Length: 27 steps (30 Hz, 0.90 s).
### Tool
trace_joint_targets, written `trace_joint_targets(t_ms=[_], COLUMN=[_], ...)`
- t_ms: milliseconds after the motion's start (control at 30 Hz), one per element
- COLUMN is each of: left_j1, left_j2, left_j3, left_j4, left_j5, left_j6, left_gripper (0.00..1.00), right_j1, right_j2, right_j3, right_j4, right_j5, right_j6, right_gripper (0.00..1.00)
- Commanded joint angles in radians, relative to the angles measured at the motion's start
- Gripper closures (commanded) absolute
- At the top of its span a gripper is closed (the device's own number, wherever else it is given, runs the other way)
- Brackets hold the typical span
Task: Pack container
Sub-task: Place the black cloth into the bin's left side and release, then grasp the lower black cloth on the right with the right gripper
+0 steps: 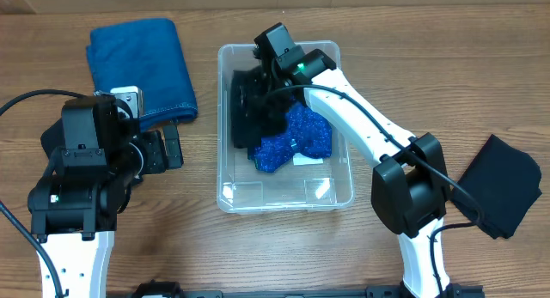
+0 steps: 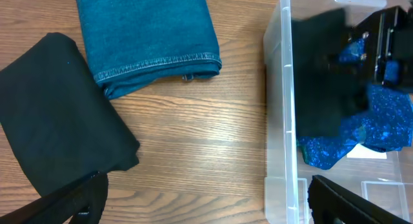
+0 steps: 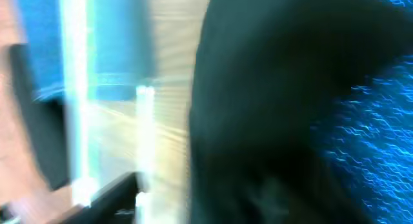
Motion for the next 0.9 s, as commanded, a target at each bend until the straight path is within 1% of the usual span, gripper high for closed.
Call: trace_joint_targets(t_ms=[0,67,133,200,233,267,300,333,367,400,433,500,533,567,600,700,733,867], left_j1=[-0.006,-0.006,-0.006,-0.006,-0.006,-0.006,-0.006,-0.006,-0.006,-0.006,-0.006,-0.006,-0.006,-0.006,-0.006,-0.006,-0.006,-0.006], left_j2=[0.002,0.002,0.002,0.002,0.002,0.002,0.002,0.002,0.002,0.002,0.002,0.002,0.002,0.002,0.003,0.003,0.003,0.003], left_j3=[0.022,0.022,0.022,0.022,0.022,0.022,0.022,0.022,0.022,0.022,0.022,0.022,0.022,0.022,0.022,0.022,0.022,0.022], left_j4=[0.0,0.001,0.0,0.0,0.0,0.0,0.0,0.001,0.001,0.001,0.001,0.0,0.001,0.001,0.002,0.006,0.008,0.009], left_j5=[0.003,0.003,0.003,0.003,0.003,0.003,0.003,0.003,0.003,0.003,0.003,0.003,0.003,0.003,0.003,0.003,0.003,0.003], left_j6=[-0.006,-0.006,-0.006,-0.006,-0.006,-0.006,-0.006,-0.006,-0.006,-0.006,-0.006,-0.006,-0.006,-0.006,-0.006,-0.006,-0.006,-0.006], left_gripper=[0.0,0.0,0.0,0.0,0.0,0.0,0.0,0.0,0.0,0.0,0.0,0.0,0.0,0.0,0.0,0.0,0.0,0.0], right_j1=[-0.064,-0.11,-0.148,-0.203,-0.256,-0.329,-0.434,-0.583,-0.7,-0.786,-0.923,-1.125,-1.204,-1.246,-1.316,-1.45,-1.484,-1.521], right_j2=[-0.04,-0.123,-0.235,-0.355,-0.418,-0.467,-0.504,-0.521,-0.521,-0.521,-0.52,-0.52,-0.52,-0.52,-0.52,-0.52,-0.52,-0.52], right_j3=[0.056,0.142,0.209,0.215,0.215,0.215,0.215,0.215,0.209,0.185,0.122,-0.055,-0.153,-0.216,-0.323,-0.555,-0.638,-0.866], right_j4=[-0.091,-0.164,-0.221,-0.251,-0.286,-0.336,-0.407,-0.497,-0.547,-0.565,-0.579,-0.554,-0.532,-0.512,-0.469,-0.332,-0.262,-0.029], right_j5=[0.221,0.327,0.431,0.494,0.509,0.509,0.508,0.499,0.455,0.409,0.336,0.259,0.249,0.249,0.249,0.248,0.249,0.248], right_j6=[-0.015,-0.085,-0.085,-0.084,-0.079,-0.064,-0.013,0.039,0.053,0.052,0.051,0.05,0.047,0.047,0.042,0.016,-0.005,-0.025], right_gripper=[0.0,0.0,0.0,0.0,0.0,0.0,0.0,0.0,0.0,0.0,0.0,0.0,0.0,0.0,0.0,0.0,0.0,0.0])
